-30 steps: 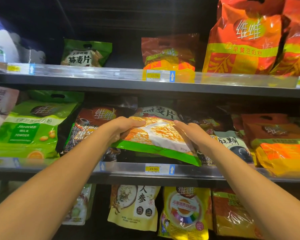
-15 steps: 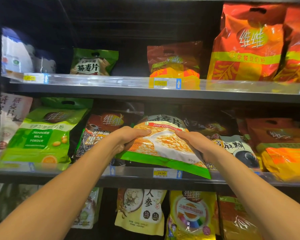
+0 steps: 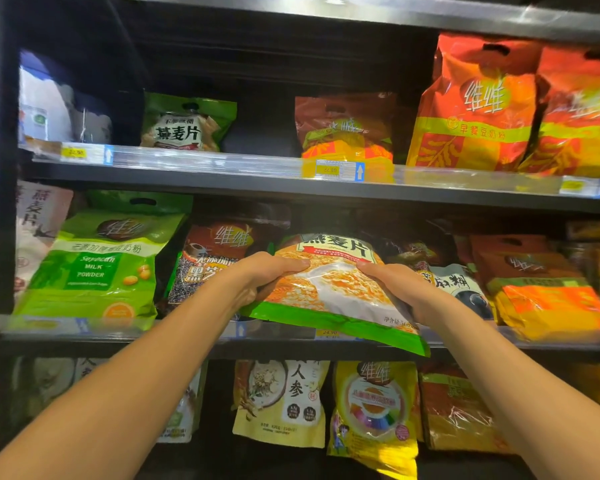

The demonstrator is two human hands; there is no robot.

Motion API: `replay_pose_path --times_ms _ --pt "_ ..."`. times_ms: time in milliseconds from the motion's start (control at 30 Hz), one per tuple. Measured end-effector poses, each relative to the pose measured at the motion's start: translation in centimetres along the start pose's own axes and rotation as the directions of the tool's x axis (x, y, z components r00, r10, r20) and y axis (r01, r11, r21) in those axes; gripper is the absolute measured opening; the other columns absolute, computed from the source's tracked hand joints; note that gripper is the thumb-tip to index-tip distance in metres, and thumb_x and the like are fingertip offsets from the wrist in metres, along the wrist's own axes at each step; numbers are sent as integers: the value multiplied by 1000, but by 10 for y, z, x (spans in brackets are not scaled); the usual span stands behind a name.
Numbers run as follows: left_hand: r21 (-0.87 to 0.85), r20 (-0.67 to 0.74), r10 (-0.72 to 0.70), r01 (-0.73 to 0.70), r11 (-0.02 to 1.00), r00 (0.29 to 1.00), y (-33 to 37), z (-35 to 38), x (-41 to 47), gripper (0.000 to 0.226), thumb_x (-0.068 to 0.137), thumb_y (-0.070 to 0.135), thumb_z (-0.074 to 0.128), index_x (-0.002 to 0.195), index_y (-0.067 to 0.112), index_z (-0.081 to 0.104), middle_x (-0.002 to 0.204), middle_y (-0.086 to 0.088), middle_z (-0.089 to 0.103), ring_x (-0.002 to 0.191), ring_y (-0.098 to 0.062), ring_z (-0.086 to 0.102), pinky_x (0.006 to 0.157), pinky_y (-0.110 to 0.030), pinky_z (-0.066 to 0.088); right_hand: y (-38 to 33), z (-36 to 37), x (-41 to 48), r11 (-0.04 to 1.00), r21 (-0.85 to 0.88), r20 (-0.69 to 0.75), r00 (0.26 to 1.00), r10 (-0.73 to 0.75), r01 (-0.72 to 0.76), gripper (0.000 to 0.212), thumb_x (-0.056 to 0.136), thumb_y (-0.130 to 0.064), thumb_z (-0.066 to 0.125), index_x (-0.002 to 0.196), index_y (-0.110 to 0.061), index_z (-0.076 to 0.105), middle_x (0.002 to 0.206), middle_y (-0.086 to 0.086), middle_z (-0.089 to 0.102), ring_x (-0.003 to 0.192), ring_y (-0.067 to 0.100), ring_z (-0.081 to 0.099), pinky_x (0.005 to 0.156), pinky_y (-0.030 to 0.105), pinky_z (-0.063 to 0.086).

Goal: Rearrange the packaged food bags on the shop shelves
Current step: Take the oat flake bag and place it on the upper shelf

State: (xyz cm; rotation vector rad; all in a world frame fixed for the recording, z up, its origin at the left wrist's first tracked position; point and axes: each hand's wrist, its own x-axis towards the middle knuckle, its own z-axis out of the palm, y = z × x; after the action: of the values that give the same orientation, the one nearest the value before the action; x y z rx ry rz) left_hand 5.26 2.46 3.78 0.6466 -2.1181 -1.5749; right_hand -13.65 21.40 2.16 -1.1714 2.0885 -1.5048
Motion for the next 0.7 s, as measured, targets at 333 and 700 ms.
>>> replay_pose_path --times_ms 333,700 --pt "24 26 65 -65 998 998 -11 -2 -18 43 85 42 81 106 4 74 91 -9 80 75 -24 73 75 -34 60 6 11 -17 999 -41 -145 989 -24 18 76 93 -60 63 133 4 61 143 29 55 132 50 52 101 32 48" --pt "71 51 121 -124 990 991 -30 2 -39 53 65 63 84 65 19 55 77 -16 51 61 -24 46 60 -32 35 15 23 -53 1000 -8 -202 979 -14 13 101 55 -82 77 120 -5 66 103 2 79 101 24 74 86 29 57"
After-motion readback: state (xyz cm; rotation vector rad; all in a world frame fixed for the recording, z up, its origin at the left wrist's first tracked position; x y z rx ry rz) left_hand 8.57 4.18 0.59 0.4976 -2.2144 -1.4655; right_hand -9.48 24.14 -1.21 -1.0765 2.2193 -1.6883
